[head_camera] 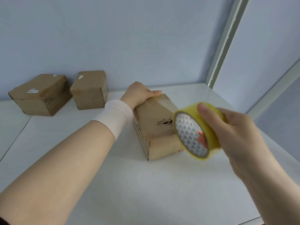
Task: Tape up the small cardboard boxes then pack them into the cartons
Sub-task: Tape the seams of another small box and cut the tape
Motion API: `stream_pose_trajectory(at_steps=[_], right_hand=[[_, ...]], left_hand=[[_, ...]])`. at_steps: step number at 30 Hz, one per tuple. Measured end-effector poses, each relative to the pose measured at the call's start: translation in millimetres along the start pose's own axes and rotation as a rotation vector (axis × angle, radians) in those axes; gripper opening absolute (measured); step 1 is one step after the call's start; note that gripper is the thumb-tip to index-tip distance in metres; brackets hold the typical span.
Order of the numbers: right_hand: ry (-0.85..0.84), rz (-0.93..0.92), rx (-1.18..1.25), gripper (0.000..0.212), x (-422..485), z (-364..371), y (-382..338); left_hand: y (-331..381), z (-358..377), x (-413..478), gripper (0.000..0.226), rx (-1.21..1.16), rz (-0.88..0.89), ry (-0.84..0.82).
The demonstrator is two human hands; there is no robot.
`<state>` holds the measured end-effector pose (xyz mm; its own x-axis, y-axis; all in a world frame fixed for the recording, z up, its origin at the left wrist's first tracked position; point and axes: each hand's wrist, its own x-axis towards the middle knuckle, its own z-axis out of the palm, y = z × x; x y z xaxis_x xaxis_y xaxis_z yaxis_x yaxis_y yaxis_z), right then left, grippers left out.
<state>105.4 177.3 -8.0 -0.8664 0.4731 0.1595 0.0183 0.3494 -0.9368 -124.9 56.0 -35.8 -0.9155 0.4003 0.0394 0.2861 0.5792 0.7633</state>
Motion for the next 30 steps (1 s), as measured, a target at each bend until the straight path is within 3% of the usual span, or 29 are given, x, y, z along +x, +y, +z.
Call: stream_pose_trajectory(at_steps=[2,6,8,10,12,16,19,25,30], right_hand=[[-0.016,0.060,-0.114,0.071,-15,-3,14],[-0.048,0.174,-0.101,0.036,-36,12,38],[-0.048,0.168,-0.100,0.039,-36,18,43],[-0.031,0.173,-0.092,0.040,-34,21,43],[-0.024,0.191,-0.052,0.039,-32,21,43],[-0.029,0.199,-0.026,0.042,-30,22,45],[-0.036,0.191,-0.033,0.043,-27,23,46],[-0.038,0.187,-0.003,0.039,-18,26,45],[-0.045,0.161,-0.014,0.043,-9,29,45]], left_hand=[[-1,1,-1,0.038,0.026,0.006,0.003],[1,1,-4,0.046,0.070,-0.004,0.017],[2,2,-7,0.045,0.126,0.021,0.037],[5,0,-11,0.034,0.281,0.113,0.097],[14,-3,-16,0.038,0.410,0.292,0.118],[29,6,-37,0.068,0.492,0.525,-0.149],[26,18,-45,0.071,0.772,0.475,-0.383],[36,21,-47,0.072,0.777,0.574,-0.347],[33,23,-53,0.070,0.745,0.522,-0.410]])
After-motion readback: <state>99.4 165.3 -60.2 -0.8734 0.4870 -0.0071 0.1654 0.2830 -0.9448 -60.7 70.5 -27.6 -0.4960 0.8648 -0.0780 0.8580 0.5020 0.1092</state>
